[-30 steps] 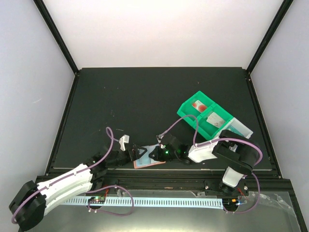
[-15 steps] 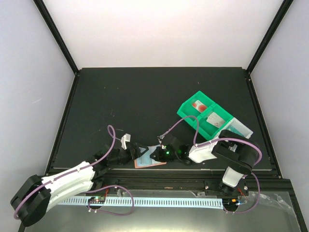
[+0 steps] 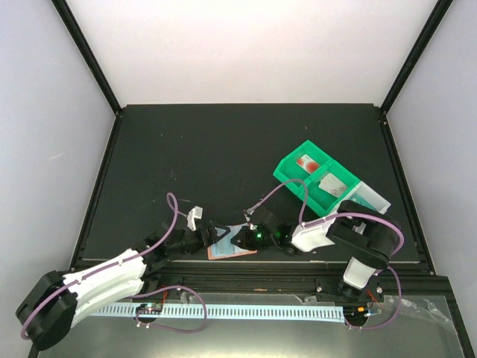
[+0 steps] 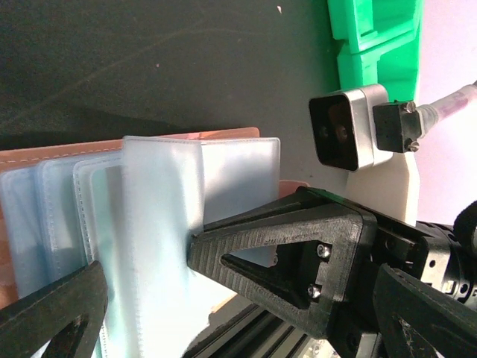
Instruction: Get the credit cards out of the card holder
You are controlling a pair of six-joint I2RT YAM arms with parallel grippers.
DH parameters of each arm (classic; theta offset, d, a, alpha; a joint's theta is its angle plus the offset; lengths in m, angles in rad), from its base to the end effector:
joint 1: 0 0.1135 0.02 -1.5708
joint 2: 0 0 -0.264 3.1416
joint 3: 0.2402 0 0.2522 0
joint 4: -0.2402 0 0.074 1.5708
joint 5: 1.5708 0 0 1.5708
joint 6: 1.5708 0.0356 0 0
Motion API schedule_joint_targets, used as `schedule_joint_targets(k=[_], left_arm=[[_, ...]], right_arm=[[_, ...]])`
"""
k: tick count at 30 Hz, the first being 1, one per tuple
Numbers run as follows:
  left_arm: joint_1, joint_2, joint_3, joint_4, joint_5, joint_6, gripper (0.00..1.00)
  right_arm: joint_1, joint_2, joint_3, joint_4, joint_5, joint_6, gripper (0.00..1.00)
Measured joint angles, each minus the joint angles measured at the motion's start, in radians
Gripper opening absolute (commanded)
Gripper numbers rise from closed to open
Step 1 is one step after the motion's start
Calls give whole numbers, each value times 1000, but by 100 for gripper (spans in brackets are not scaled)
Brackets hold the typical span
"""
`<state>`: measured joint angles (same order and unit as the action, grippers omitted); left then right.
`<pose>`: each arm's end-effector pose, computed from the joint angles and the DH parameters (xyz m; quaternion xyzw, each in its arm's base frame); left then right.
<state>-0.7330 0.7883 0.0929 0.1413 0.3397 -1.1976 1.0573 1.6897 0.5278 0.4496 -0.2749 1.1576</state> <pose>0.1049 -0.1104 0.1332 -0.1181 0.8568 -0.4785 0.1516 0.1319 0.2536 0.1040 -0.0118 0.9024 0.4245 0.0728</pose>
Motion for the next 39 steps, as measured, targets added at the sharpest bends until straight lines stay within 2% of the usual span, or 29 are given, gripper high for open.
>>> schedule_joint_targets(k=[18, 29, 39], left_arm=[[0, -29, 1, 11, 20, -2, 99], [0, -29, 3, 92, 50, -19, 99], [-1, 9, 4, 161, 78, -38, 99]], right_arm=[[-3, 3, -10, 47, -15, 9, 21], [-3, -14, -23, 50, 3, 8, 26], [-3, -33, -42, 64, 11, 8, 36]])
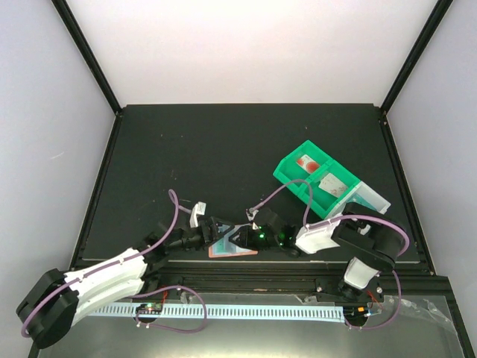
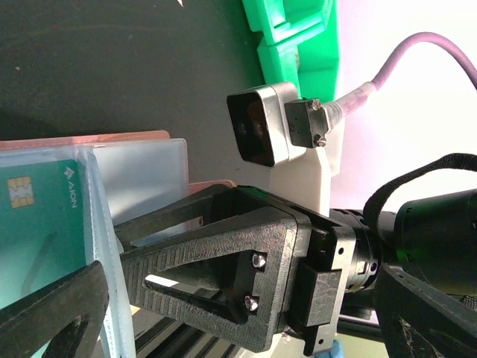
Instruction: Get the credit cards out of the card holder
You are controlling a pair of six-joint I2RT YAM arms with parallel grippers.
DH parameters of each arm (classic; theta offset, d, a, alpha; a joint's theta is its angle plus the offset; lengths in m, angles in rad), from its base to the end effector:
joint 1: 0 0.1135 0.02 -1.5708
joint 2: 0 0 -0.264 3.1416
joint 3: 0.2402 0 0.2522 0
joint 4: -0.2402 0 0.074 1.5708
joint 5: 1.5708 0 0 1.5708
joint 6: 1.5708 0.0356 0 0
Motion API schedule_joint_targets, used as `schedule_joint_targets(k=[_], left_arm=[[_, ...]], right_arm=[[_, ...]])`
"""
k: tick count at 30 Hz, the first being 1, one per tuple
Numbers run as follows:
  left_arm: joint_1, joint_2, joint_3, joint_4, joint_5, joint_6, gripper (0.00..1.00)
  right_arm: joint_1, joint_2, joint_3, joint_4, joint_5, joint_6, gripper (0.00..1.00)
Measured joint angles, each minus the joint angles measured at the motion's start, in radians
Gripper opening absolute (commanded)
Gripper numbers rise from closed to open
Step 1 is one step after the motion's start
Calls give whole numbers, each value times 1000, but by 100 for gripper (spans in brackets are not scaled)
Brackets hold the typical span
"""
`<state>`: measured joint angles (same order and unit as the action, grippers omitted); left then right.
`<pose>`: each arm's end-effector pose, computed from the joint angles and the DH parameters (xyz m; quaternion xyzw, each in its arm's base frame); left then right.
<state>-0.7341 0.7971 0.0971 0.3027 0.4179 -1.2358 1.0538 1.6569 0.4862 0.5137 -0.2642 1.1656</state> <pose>0.1089 -0.1178 0.1492 -0.0910 0.8176 -0.5468 0.1555 0.1299 0.2473 0.1081 -0.0083 0.8915 0.4442 0.0887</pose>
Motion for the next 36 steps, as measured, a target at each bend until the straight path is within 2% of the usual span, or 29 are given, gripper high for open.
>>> schedule_joint_targets(k=[6, 13, 36], left_arm=[[0, 44, 14, 34, 19, -11, 99], [-1, 91, 52, 47, 41, -10, 99], [-48, 238, 98, 100, 58, -10, 99]], right_arm=[[0, -22, -8, -6, 10, -2, 40], [-1, -76, -9, -71, 40, -20, 40], [-6, -474, -36, -443, 278, -140, 38]])
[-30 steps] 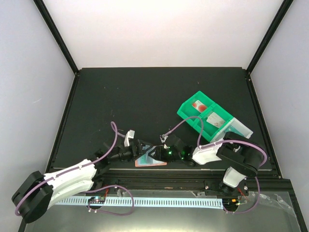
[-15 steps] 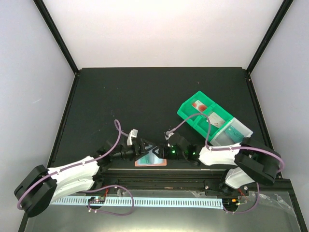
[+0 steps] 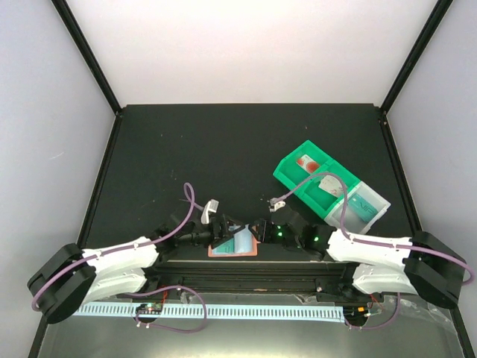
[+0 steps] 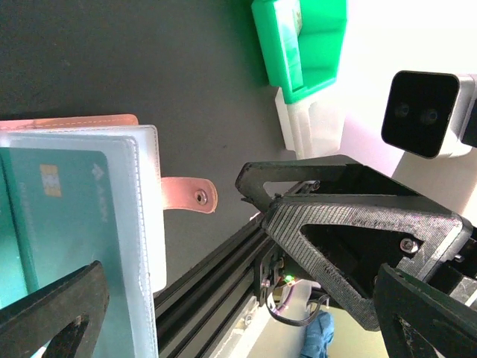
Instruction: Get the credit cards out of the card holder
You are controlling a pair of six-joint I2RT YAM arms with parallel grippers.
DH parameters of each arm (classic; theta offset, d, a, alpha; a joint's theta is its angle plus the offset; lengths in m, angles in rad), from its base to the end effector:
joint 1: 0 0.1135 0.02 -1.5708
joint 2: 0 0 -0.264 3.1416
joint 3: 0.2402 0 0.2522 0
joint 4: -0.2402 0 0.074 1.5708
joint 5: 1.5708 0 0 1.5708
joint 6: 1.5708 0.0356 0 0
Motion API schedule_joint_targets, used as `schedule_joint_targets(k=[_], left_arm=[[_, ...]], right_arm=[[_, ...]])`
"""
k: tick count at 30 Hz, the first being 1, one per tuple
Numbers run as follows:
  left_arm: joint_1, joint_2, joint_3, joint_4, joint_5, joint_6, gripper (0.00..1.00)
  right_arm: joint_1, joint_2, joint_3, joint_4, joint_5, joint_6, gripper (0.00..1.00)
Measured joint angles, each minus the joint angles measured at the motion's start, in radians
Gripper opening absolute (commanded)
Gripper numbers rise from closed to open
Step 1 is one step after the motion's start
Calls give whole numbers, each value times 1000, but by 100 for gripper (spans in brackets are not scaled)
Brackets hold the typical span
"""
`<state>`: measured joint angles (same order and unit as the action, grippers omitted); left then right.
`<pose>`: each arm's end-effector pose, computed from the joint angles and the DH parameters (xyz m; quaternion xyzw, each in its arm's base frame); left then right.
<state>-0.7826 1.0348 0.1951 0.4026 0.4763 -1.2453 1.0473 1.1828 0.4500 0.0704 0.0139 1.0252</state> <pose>0.1226 -0.1449 0.1535 -0.0647 0.8270 -0.5482 0.1068 0.1148 0.1979 0.1712 -0.0069 0.8986 0.3743 0.2289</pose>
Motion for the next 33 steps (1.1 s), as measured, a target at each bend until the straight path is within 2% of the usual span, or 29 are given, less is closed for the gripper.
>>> schedule_joint_targets(k=[13, 16, 23, 30, 33], left_arm=[[-16, 48, 27, 13, 3, 28, 95], [-16, 48, 32, 3, 1, 42, 89], [-16, 47, 31, -81, -46, 70, 63], [3, 47, 2, -124, -80, 87, 47], [5, 48, -4, -126, -84, 94, 44]], right_arm=[[0, -74, -5, -72, 50, -11, 37], [0, -77, -5, -72, 53, -14, 36], [0, -50, -5, -68, 35, -28, 25], [0, 19, 0, -47, -11, -34, 20], [0, 64, 16, -37, -38, -36, 20]])
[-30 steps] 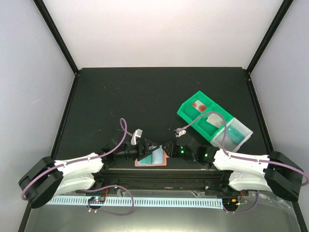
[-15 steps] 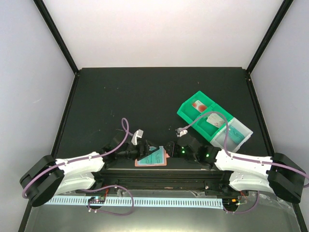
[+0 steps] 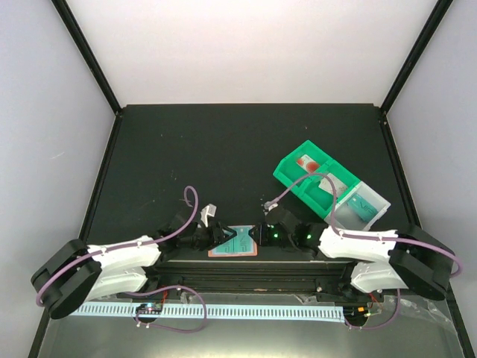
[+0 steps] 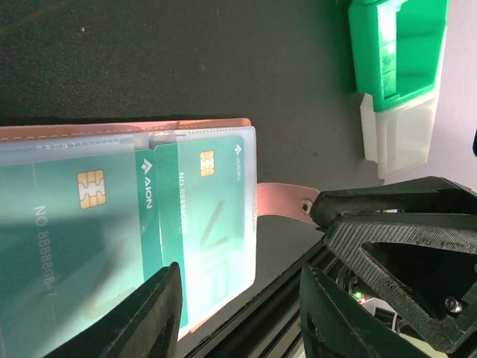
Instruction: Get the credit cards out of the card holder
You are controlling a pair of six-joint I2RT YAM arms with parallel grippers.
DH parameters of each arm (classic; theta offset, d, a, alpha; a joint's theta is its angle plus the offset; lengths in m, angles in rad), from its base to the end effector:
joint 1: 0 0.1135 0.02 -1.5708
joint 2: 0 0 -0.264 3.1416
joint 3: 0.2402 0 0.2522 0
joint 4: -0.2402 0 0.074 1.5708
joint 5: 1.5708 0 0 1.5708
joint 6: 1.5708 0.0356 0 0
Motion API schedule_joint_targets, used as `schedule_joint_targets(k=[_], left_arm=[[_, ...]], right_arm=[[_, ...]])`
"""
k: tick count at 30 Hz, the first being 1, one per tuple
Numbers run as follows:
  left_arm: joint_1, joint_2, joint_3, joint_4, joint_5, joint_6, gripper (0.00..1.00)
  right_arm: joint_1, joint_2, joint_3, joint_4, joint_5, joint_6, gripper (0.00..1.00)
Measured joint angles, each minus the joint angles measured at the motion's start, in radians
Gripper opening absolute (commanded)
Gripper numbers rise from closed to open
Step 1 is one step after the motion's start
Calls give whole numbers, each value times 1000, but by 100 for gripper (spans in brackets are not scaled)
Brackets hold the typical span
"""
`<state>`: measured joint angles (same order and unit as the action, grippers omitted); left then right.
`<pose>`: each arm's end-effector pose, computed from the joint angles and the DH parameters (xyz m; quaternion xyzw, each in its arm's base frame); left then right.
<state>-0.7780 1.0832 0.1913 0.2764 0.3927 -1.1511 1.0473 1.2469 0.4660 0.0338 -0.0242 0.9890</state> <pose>0.1216 -0.1389 0.1321 -0.0734 0.8725 -0.4692 0.1145 0.1155 0.2019 0.1595 -0.0315 0.9158 0.3465 0.2007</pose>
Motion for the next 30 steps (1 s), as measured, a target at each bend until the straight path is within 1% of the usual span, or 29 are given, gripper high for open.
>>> schedule_joint_targets(k=[5, 10, 16, 23, 25, 30], left_arm=[[0, 39, 0, 6, 1, 16, 42], [0, 97, 0, 21, 5, 22, 42], [0, 124, 0, 55, 11, 23, 42], [0, 123, 0, 53, 11, 22, 42], [0, 123, 0, 52, 11, 22, 42], [0, 123, 0, 52, 11, 20, 42]], right_arm=[[0, 75, 31, 17, -39, -1, 20], [0, 115, 55, 23, -60, -10, 19], [0, 174, 77, 29, -77, -23, 19], [0, 216, 76, 23, -58, -26, 15], [0, 224, 69, 23, -53, -26, 13], [0, 226, 43, 59, -41, -23, 8]])
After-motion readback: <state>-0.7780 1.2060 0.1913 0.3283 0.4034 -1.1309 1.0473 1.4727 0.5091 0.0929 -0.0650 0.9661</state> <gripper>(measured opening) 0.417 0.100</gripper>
